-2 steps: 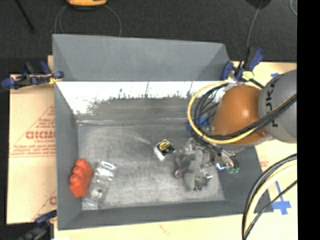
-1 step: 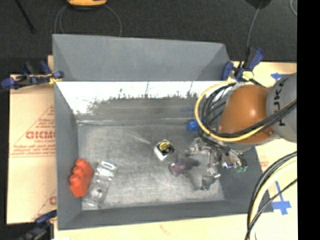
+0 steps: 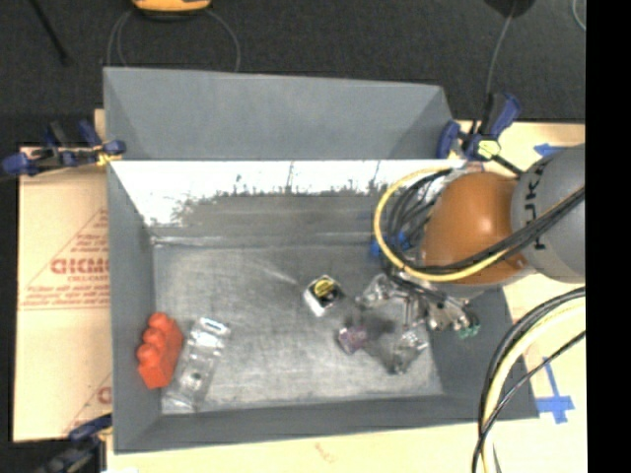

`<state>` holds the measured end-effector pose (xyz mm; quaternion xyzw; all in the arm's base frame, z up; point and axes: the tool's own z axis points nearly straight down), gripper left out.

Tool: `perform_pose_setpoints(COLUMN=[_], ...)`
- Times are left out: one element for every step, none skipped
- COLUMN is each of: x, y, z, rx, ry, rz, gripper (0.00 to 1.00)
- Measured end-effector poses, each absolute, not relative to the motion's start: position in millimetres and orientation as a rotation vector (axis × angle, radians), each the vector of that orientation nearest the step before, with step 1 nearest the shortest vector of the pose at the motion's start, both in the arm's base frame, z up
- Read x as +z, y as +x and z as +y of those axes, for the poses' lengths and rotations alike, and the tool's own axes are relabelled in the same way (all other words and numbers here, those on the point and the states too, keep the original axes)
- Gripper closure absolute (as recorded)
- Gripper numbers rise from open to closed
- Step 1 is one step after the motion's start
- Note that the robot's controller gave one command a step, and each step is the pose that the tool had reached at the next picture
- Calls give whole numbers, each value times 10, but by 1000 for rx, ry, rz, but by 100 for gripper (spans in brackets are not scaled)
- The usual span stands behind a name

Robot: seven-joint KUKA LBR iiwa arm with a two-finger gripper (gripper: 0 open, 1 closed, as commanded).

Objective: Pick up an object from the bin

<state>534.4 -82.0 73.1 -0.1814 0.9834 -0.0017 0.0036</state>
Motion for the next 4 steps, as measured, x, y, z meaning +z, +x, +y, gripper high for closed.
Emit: perform_pose_setpoints(x=[743,749,1239,1503], y=[5311,5304,5325,5339], z=[-854,-846,-857,-870], rx=[-13,-9,-6,-5], ry=[-1139,-1140,-1134,-1125], rz=[2911,2916,2923,2928], gripper=[0,100,100,100])
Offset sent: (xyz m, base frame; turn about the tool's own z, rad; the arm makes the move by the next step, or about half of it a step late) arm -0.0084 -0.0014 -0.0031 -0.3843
